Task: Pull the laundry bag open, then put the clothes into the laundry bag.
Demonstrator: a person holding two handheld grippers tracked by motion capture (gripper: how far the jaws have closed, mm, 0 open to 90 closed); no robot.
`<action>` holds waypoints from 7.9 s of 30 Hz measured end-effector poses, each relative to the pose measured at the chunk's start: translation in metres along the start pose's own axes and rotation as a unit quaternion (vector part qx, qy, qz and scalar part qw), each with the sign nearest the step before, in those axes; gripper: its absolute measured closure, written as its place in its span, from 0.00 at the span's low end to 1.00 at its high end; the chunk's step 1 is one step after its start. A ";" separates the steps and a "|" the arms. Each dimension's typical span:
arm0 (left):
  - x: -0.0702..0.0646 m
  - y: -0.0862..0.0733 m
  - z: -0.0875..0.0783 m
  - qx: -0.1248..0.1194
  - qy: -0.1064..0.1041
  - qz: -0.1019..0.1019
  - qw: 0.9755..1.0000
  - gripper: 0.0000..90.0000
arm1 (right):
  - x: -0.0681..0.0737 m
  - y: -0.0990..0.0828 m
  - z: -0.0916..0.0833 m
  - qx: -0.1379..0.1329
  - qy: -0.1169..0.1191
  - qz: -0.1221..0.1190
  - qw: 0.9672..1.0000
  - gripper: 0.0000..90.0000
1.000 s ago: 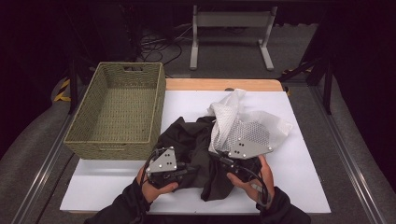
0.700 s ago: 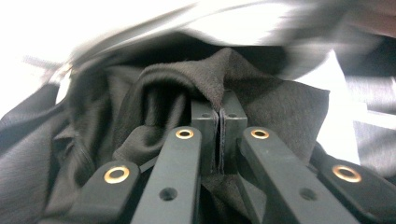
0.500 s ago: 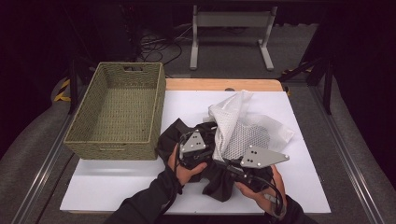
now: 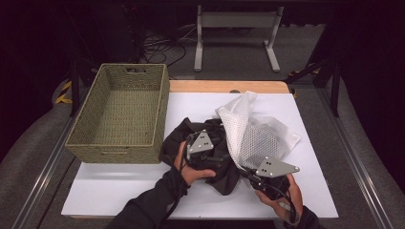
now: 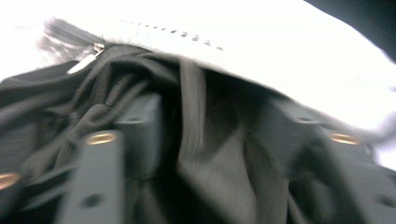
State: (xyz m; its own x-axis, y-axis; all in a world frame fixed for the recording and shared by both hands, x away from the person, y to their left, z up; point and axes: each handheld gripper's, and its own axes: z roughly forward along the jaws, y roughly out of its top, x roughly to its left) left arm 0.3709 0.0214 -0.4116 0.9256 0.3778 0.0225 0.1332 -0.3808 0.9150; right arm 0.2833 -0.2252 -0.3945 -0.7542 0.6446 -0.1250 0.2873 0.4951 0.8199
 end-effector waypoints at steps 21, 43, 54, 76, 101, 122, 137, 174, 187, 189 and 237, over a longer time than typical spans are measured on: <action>0.043 -0.014 0.064 0.144 -0.026 -0.025 0.989 0.64 | -0.004 -0.013 0.007 0.025 0.005 -0.009 1.000 0.98; -0.042 -0.008 -0.097 0.049 0.156 0.021 0.986 0.80 | 0.054 0.055 -0.018 -0.085 0.067 -0.074 0.991 0.99; -0.061 0.003 -0.015 0.085 0.072 0.056 0.992 0.78 | 0.043 0.047 -0.017 -0.085 0.062 -0.031 0.994 0.99; -0.030 -0.006 -0.065 0.021 0.056 0.002 0.998 0.18 | 0.008 0.002 -0.015 -0.042 0.012 0.015 0.999 0.99; -0.009 -0.022 -0.045 0.074 -0.016 0.012 0.997 0.93 | 0.009 0.012 -0.011 -0.050 0.010 0.007 0.999 0.98; 0.018 -0.001 -0.005 0.002 0.073 -0.096 0.993 0.94 | 0.027 0.019 0.007 0.005 0.076 -0.039 0.996 0.99; -0.029 -0.038 -0.063 0.090 0.003 0.007 0.996 0.18 | 0.019 0.014 0.005 -0.008 0.044 -0.022 0.999 0.99; -0.037 0.013 -0.022 -0.046 0.047 0.018 0.998 0.92 | 0.030 0.035 -0.010 -0.061 0.043 -0.038 0.997 0.99; -0.005 0.024 0.007 -0.085 0.136 -0.059 0.985 0.92 | 0.037 0.050 -0.029 -0.082 0.060 -0.034 0.994 0.99; 0.006 0.014 0.015 -0.092 0.154 -0.072 0.981 0.92 | 0.030 0.038 -0.022 -0.065 0.050 -0.020 0.996 0.99; -0.007 -0.050 0.005 0.125 0.044 0.034 0.991 0.71 | 0.013 0.005 0.014 -0.014 0.024 -0.009 1.000 0.99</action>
State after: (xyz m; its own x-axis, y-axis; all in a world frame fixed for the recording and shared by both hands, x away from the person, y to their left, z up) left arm 0.3596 0.0338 -0.4594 0.9027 0.4116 0.1255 0.1656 -0.6014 0.7816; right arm 0.2833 -0.2058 -0.3999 -0.7870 0.6063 -0.1137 0.2567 0.4895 0.8334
